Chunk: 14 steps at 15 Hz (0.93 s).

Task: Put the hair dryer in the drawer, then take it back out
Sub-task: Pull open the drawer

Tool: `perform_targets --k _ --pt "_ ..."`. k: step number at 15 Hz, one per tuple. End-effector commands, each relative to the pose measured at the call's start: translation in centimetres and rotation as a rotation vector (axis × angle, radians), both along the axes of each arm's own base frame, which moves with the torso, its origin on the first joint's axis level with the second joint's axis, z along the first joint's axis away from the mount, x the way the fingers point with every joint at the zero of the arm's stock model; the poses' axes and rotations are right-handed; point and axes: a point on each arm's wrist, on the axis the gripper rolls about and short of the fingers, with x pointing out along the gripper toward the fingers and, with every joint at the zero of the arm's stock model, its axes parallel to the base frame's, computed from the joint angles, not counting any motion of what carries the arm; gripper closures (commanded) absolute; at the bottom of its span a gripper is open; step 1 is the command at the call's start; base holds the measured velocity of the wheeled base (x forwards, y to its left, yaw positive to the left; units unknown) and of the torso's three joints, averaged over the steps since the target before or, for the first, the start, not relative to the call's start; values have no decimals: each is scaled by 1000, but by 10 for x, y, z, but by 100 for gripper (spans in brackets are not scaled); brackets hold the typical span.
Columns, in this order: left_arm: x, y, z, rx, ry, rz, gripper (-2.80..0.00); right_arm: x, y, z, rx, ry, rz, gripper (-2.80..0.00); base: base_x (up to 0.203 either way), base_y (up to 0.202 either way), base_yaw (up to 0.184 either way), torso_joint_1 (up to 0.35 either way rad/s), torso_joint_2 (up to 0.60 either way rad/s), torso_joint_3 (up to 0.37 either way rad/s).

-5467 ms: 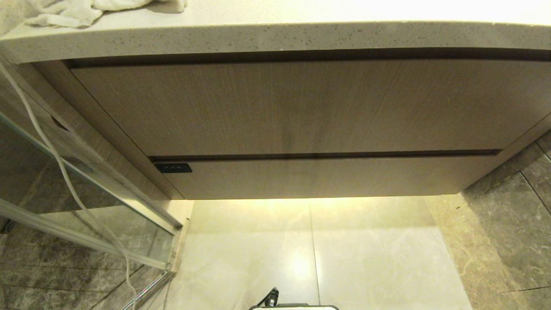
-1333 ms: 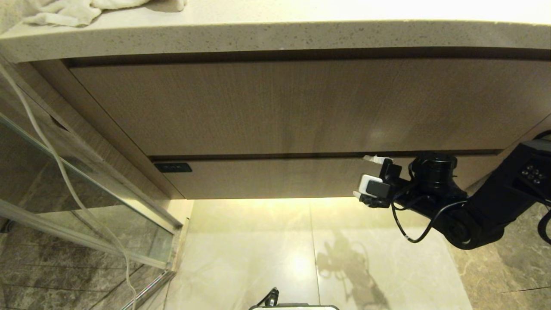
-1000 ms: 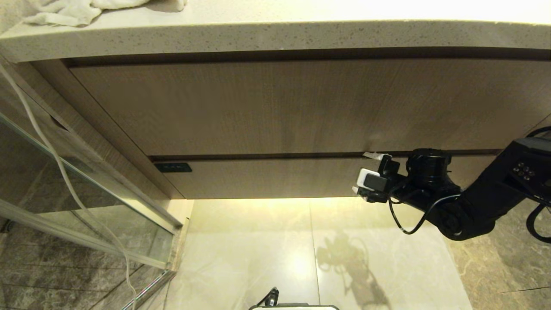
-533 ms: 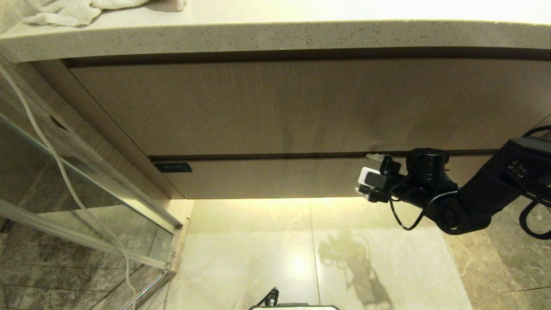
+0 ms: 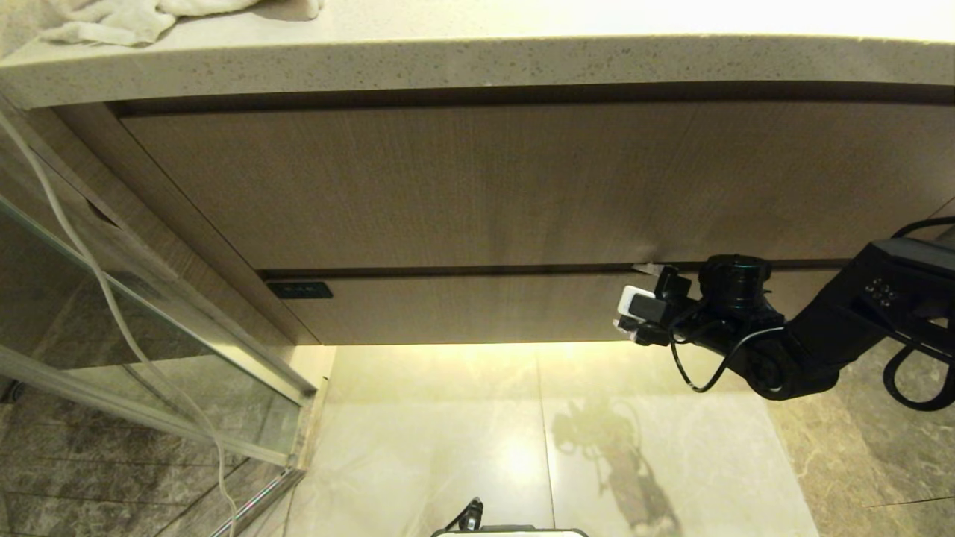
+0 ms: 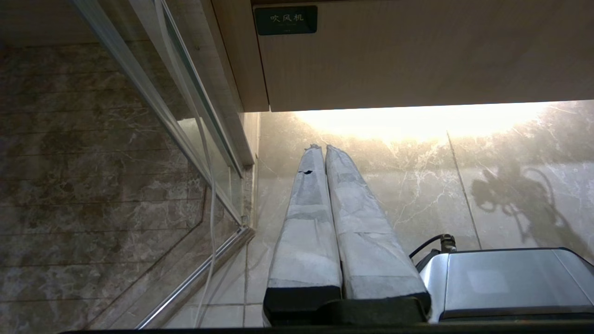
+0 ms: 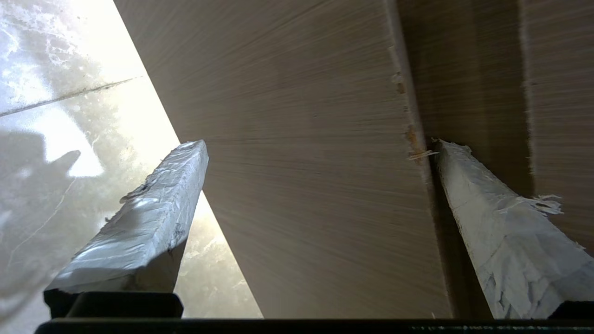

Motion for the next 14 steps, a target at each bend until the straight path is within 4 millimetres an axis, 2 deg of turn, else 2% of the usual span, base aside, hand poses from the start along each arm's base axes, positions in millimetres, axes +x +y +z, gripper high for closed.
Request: perform_targets --k 1,9,14 --pt "0 0 0 0 3 0 0 4 0 -1 -5 -7 3 -280 0 0 0 0 0 0" --pt "0 0 0 0 3 0 0 5 0 -9 -26 53 -37 -280 0 0 0 0 0 0" --pt "0 0 0 0 3 0 0 -4 -2 1 -36 141 -78 -280 0 0 0 0 0 0"
